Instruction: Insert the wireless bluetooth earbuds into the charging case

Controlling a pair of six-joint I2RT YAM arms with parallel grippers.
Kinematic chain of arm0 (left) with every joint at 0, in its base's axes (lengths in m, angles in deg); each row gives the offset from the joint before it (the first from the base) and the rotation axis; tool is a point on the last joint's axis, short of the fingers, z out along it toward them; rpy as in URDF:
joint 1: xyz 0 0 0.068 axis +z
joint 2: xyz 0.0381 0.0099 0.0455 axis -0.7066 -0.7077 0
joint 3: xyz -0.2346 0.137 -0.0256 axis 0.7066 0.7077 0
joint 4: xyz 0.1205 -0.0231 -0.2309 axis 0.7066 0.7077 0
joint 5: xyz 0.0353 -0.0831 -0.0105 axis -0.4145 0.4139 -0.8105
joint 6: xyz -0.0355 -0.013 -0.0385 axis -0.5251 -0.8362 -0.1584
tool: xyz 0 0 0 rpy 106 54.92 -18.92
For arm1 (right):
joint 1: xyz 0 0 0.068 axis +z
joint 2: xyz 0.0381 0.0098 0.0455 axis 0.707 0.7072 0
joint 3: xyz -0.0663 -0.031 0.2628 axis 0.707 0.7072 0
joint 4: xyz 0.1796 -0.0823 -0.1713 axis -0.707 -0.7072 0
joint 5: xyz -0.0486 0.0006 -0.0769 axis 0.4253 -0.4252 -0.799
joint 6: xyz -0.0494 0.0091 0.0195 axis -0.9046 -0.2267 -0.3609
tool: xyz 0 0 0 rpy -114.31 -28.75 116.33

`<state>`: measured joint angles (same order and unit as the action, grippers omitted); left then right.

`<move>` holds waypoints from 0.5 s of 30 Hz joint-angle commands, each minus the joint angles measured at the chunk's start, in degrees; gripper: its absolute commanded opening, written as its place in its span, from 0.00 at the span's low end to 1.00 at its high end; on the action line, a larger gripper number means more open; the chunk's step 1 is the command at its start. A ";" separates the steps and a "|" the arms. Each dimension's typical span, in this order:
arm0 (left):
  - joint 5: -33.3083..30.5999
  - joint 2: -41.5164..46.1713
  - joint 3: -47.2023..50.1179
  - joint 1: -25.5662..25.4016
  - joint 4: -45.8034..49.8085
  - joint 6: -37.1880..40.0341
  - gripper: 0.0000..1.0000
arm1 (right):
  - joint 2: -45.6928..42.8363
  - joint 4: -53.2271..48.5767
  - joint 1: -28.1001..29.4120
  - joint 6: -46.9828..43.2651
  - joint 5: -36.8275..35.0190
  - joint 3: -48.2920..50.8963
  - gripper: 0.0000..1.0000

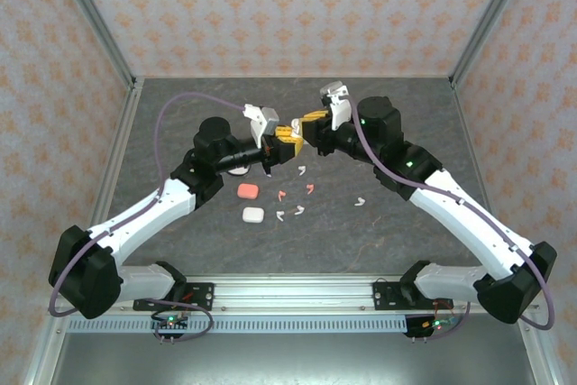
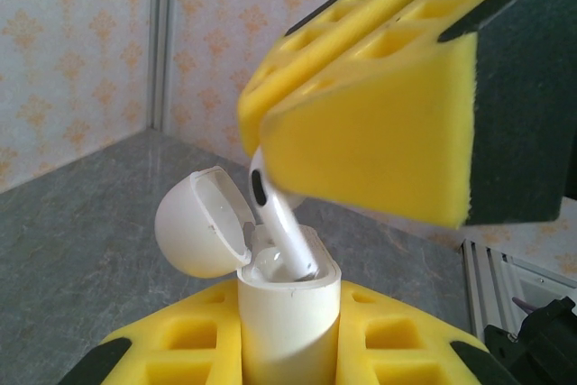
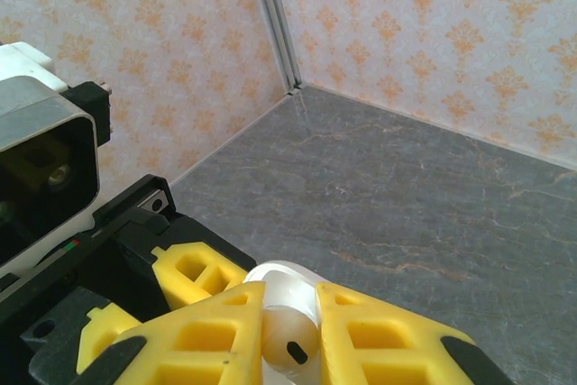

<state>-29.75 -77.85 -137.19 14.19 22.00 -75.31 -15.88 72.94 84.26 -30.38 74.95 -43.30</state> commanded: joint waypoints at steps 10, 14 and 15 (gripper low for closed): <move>-0.17 0.49 -1.98 -0.62 -1.94 -0.22 0.00 | 1.31 -0.49 0.54 -0.20 4.75 -0.84 0.19; -0.17 0.67 -1.91 -0.66 -1.96 -0.01 0.00 | 2.26 -2.99 0.39 1.15 8.88 -2.09 0.23; -0.19 0.77 -1.92 -0.69 -1.84 -0.01 0.00 | 2.26 -3.31 0.37 1.52 9.02 -2.46 0.26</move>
<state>-29.84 -77.94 -137.19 14.19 22.29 -75.27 -14.24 71.76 84.32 -29.97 79.63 -43.47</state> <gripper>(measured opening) 0.204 0.250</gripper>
